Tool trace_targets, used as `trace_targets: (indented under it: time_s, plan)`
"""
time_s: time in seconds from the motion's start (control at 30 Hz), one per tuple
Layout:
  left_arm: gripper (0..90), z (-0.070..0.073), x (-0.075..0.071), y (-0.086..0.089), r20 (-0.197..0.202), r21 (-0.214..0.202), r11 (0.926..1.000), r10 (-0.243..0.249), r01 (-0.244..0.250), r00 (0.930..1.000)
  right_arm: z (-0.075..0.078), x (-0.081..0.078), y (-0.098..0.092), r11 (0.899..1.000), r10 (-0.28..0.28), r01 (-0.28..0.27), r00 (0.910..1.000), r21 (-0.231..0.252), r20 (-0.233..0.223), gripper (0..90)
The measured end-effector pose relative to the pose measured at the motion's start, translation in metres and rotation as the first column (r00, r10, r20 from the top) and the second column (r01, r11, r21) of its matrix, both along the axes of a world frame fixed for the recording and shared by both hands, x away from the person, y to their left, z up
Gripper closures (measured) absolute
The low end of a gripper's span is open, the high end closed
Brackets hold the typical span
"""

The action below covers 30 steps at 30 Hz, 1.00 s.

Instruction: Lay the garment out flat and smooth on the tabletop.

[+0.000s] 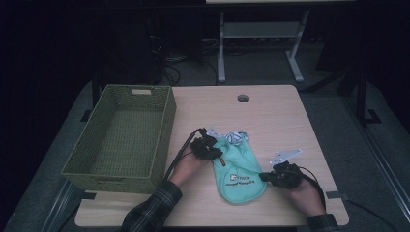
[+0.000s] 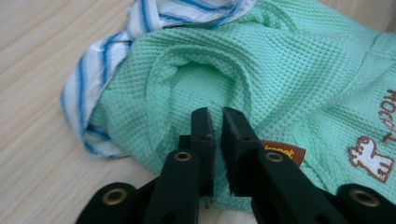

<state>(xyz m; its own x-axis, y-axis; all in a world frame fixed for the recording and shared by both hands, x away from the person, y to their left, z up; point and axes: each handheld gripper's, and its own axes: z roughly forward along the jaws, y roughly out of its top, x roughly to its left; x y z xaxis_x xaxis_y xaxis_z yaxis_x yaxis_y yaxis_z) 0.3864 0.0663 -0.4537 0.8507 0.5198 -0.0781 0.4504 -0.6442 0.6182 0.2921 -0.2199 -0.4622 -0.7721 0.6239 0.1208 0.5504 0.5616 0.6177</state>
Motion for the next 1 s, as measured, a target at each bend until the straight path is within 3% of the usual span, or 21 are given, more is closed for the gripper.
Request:
trace_targets:
  time_s: [0.2, 0.3, 0.5, 0.7, 0.73, 0.9, 0.93, 1.0]
  plan:
    - [72.5, 0.013, -0.004, 0.011, 0.004, -0.013, 0.9997, 0.018, -0.018, 0.9998, 0.008, -0.001, 0.0, 0.998, 0.011, -0.012, 0.9999, 0.061, 0.011, 87.4]
    - [70.8, 0.018, -0.014, 0.014, -0.003, -0.023, 0.9994, 0.024, -0.024, 0.9997, 0.015, 0.001, 0.0, 0.996, 0.01, -0.013, 0.9995, 0.084, 0.03, 86.4]
    - [76.0, 0.019, -0.043, 0.013, -0.024, -0.022, 0.9992, -0.033, 0.033, 0.9992, 0.018, 0.016, 0.003, 0.996, 0.007, -0.012, 0.9985, 0.09, 0.054, 85.8]
    - [77.1, 0.004, -0.061, 0.004, -0.043, 0.004, 0.9967, -0.081, 0.081, 0.9958, 0.015, 0.032, 0.008, 0.998, -0.002, -0.002, 0.9981, 0.065, 0.061, 88.2]
    - [77.1, 0.0, -0.063, 0.0, -0.066, 0.015, 0.9967, -0.078, 0.079, 0.9947, 0.013, 0.035, 0.009, 0.998, -0.002, -0.002, 0.998, 0.059, 0.063, 88.3]
    - [80.4, 0.002, -0.068, 0.004, -0.06, 0.073, 0.9924, -0.095, 0.099, 0.9937, 0.003, 0.042, 0.014, 1.0, 0.01, -0.011, 0.9992, 0.022, 0.038, 89.2]
    - [80.8, 0.002, -0.069, 0.007, -0.062, 0.074, 0.9925, -0.092, 0.097, 0.9938, 0.0, 0.042, 0.016, 1.0, 0.012, -0.012, 0.9996, 0.003, 0.027, 89.5]
    - [81.9, 0.003, -0.071, 0.011, -0.068, 0.081, 0.9921, -0.091, 0.096, 0.9936, -0.002, 0.042, 0.017, 1.0, 0.016, -0.016, 0.9996, 0.007, 0.024, 89.8]
